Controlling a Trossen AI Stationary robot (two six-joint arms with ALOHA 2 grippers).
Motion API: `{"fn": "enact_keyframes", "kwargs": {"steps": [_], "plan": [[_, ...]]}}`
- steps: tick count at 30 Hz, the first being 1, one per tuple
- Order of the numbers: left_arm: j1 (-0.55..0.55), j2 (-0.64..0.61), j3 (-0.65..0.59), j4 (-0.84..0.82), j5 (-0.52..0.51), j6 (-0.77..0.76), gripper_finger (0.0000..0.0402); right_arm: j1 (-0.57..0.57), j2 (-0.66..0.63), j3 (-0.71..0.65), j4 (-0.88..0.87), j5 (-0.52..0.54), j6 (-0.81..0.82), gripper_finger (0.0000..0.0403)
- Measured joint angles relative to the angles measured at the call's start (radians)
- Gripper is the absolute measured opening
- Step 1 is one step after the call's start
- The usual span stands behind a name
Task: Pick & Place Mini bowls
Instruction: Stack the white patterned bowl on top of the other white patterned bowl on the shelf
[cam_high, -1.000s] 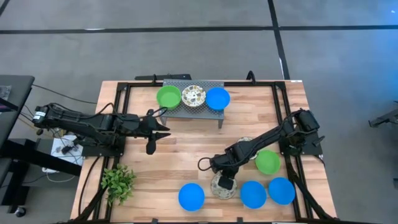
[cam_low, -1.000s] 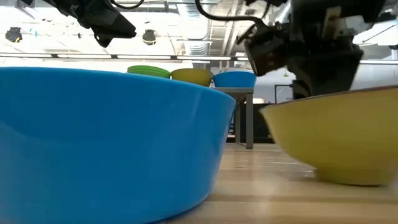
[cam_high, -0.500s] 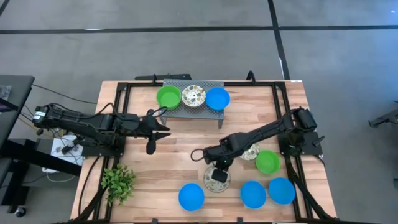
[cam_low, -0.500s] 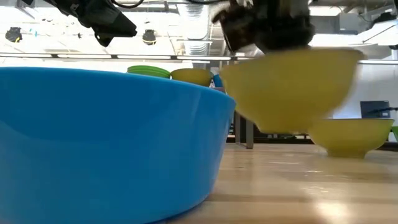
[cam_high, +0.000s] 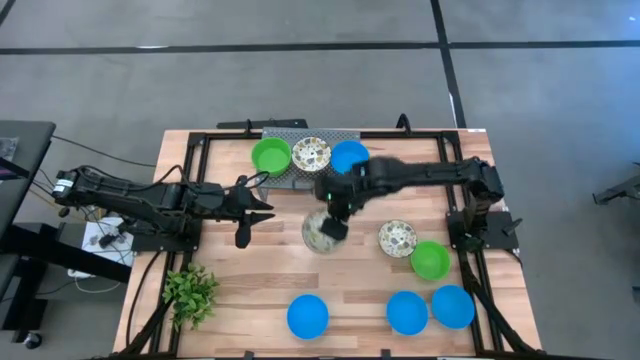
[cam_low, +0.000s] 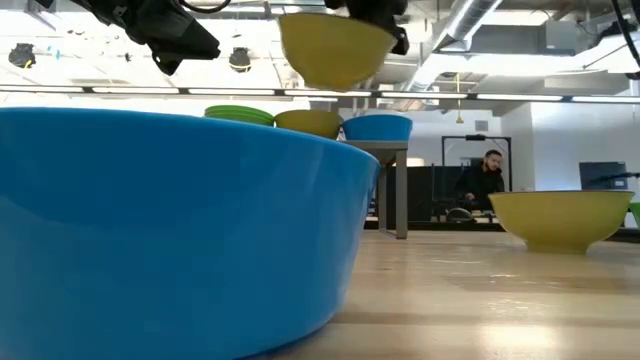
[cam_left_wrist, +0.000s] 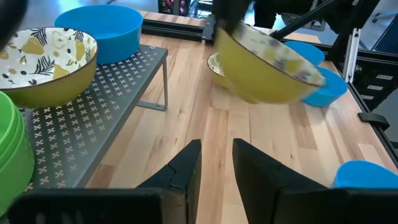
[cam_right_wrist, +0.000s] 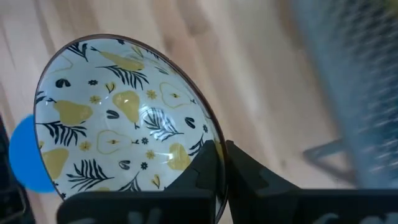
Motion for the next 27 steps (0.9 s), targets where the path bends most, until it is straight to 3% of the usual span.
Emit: {"fn": "enact_keyframes", "kwargs": {"steps": [11, 22, 27], "plan": [[0.000, 0.000, 0.000, 0.000, 0.000, 0.000, 0.0090, -0.158, 0.000, 0.025, -0.013, -0.007, -0.053, 0.0003], [0.000, 0.000, 0.000, 0.003, 0.000, 0.000, 0.0090, -0.265, 0.000, 0.026, 0.154, -0.012, -0.089, 0.0004], [0.000, 0.000, 0.000, 0.003, 0.000, 0.000, 0.0090, -0.290, -0.001, 0.098, 0.172, -0.032, -0.090, 0.0005]]}}
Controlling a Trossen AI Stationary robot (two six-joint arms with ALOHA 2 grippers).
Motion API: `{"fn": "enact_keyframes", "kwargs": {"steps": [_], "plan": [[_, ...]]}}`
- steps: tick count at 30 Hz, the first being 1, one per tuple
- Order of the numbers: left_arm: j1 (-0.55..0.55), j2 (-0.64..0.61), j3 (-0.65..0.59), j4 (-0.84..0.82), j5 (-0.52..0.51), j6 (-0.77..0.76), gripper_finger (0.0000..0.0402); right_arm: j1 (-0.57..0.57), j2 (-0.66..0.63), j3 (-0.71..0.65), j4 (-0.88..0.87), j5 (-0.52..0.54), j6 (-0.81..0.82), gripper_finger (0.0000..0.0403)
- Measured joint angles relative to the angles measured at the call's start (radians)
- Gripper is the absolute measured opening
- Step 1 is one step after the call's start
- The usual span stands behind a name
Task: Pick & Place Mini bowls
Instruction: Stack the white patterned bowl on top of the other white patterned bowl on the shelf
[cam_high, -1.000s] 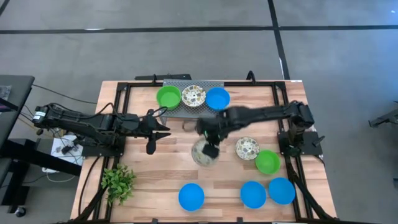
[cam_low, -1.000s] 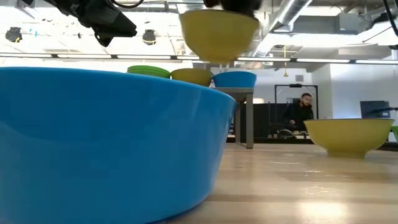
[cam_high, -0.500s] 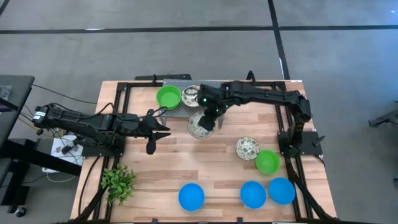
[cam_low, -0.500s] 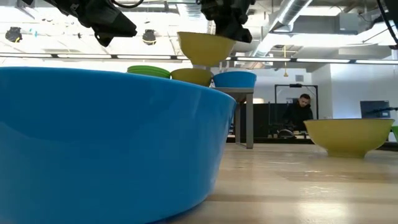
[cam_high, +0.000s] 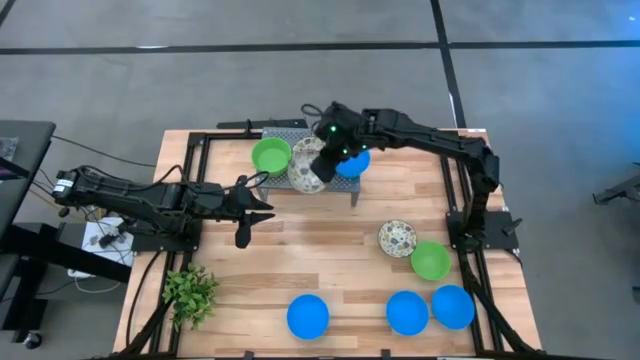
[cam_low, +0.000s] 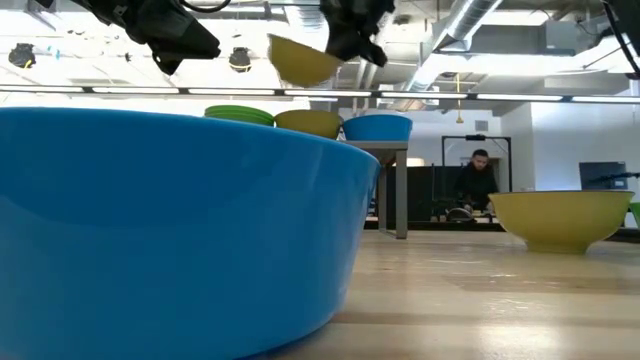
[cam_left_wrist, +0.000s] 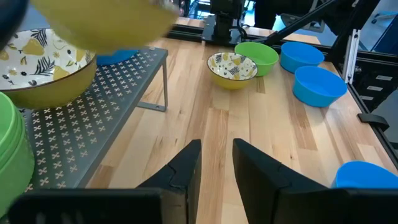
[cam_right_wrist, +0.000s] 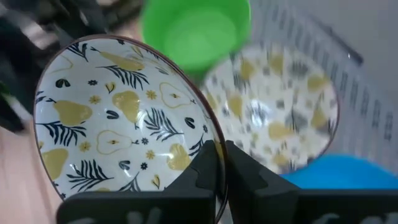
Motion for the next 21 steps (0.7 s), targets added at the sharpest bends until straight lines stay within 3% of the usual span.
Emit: {"fn": "enact_keyframes", "kwargs": {"steps": [10, 21], "plan": [[0.000, 0.000, -0.023, 0.017, 0.000, 0.000, 0.0090, -0.093, 0.000, 0.041, -0.046, 0.028, 0.071, 0.0005], [0.000, 0.000, -0.026, 0.027, 0.001, 0.000, 0.0090, -0.102, 0.046, 0.035, -0.044, 0.032, 0.117, 0.0003]]}}
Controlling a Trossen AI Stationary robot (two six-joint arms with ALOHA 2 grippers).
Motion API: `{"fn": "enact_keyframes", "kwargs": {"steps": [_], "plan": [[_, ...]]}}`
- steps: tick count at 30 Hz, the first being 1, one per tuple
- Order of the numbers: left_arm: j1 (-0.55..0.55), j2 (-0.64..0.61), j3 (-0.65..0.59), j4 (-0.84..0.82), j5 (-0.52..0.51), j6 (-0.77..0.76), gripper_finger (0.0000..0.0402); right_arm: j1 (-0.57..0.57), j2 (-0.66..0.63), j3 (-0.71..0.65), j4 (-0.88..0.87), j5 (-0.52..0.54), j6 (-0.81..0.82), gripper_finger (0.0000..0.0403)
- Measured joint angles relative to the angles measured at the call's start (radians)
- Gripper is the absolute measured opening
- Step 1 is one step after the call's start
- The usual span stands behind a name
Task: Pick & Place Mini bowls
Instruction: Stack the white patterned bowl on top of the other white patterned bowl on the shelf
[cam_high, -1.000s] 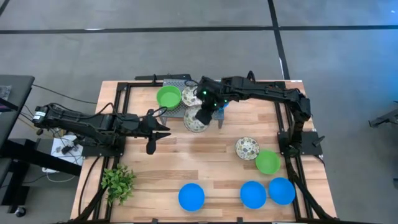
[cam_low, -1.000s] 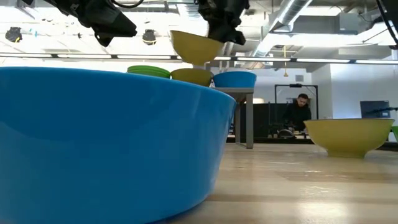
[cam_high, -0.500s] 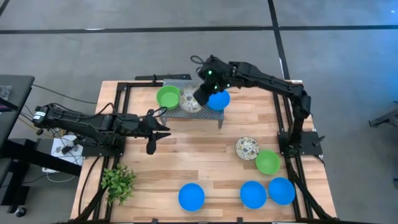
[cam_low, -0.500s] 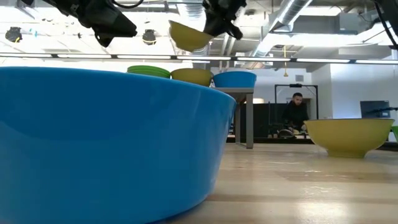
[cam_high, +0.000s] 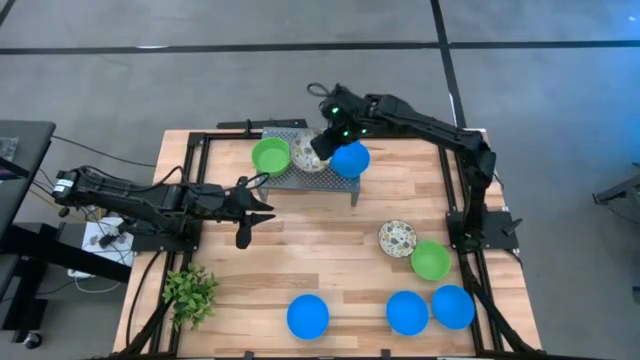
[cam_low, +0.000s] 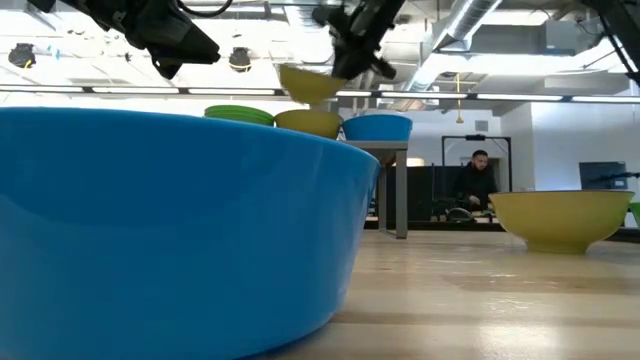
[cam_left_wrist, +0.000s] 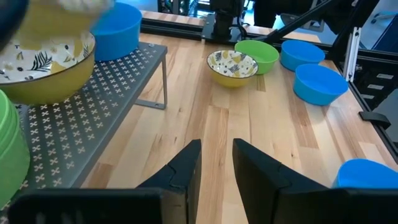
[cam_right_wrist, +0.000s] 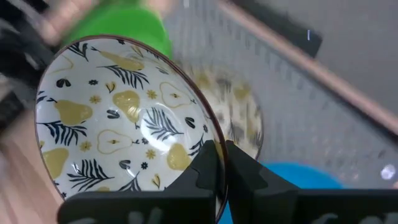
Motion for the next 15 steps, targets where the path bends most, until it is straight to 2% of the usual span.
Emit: {"fn": "enact_keyframes", "kwargs": {"steps": [6, 15], "plan": [[0.000, 0.000, 0.000, 0.011, -0.001, 0.001, 0.0090, -0.005, 0.072, 0.000, 0.012, -0.045, -0.028, 0.0005], [0.002, 0.000, -0.026, 0.020, 0.001, 0.004, 0.0090, -0.046, 0.064, 0.000, 0.011, -0.050, -0.034, 0.0003]]}}
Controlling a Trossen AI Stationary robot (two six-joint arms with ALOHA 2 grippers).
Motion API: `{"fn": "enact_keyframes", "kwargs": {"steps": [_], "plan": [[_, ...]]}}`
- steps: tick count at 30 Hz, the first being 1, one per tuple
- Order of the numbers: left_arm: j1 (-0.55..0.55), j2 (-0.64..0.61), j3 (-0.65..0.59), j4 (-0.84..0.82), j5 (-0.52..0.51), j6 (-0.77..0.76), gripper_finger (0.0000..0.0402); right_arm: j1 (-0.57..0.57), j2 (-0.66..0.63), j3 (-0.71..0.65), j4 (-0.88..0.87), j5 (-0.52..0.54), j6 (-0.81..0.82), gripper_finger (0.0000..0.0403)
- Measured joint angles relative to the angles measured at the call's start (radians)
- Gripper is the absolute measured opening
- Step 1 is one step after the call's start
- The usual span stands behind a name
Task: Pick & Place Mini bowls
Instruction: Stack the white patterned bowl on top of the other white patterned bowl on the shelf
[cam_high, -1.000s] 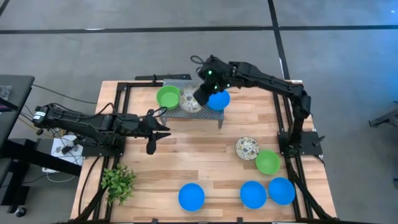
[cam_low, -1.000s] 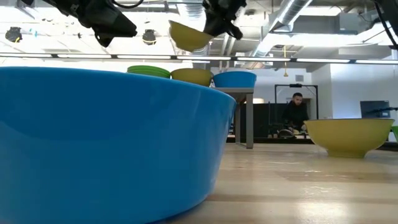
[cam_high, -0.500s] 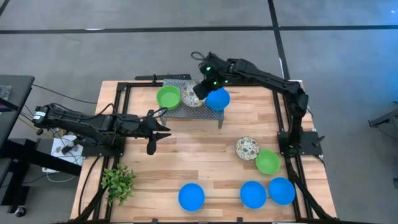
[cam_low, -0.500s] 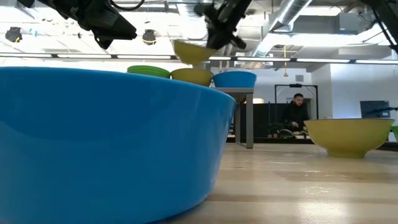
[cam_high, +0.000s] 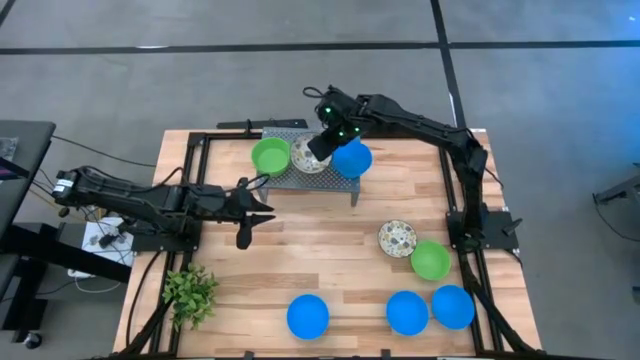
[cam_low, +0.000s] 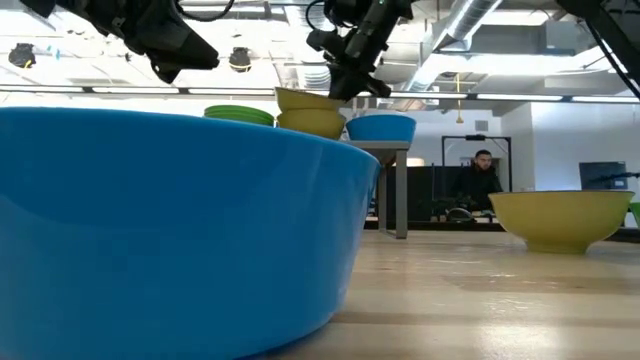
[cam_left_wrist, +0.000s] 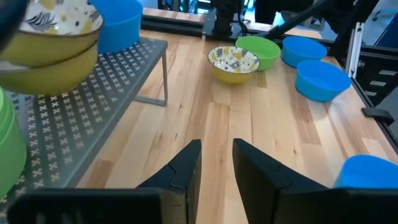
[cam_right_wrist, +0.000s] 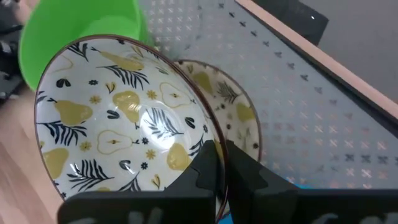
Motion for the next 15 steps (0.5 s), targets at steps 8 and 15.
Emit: {"fn": "enact_keyframes", "kwargs": {"steps": [8, 15], "plan": [[0.001, 0.000, -0.008, 0.019, -0.001, 0.000, 0.0090, -0.007, 0.023, 0.000, -0.009, -0.011, -0.002, 0.0003], [0.001, 0.000, -0.008, 0.033, -0.002, 0.000, 0.0090, -0.007, 0.021, 0.000, -0.004, -0.011, -0.020, 0.0022]]}}
